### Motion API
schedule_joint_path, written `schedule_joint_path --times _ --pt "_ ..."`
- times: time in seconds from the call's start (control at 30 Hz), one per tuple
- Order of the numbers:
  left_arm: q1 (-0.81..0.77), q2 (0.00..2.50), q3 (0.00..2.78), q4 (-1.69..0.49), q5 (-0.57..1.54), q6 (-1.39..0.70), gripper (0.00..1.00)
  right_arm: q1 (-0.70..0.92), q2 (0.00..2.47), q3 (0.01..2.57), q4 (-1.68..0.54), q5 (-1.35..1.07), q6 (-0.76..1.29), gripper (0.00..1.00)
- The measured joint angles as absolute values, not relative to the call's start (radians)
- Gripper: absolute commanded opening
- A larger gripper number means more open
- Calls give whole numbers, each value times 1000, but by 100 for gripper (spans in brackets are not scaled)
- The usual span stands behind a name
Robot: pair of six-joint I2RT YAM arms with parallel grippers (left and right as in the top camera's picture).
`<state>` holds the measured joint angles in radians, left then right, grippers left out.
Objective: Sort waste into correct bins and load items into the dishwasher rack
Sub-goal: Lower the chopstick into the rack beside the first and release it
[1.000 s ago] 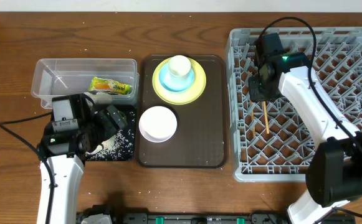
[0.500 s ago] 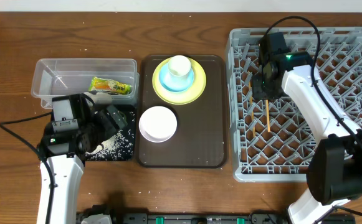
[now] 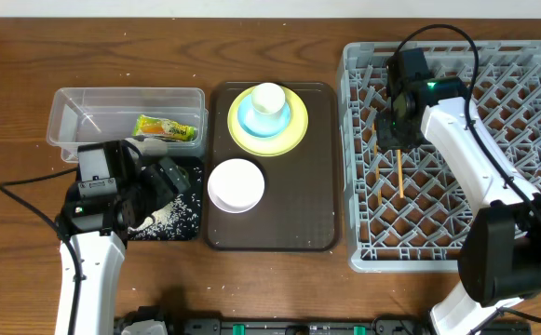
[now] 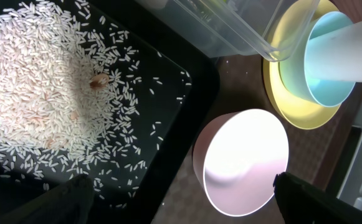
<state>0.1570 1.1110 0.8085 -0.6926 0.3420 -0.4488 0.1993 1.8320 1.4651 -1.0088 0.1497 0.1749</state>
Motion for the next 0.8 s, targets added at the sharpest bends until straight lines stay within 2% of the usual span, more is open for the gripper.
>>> schedule_joint_path --times 0.8 --pt "157 1111 809 -693 342 -449 95 199 1832 1407 -946 141 175 6"
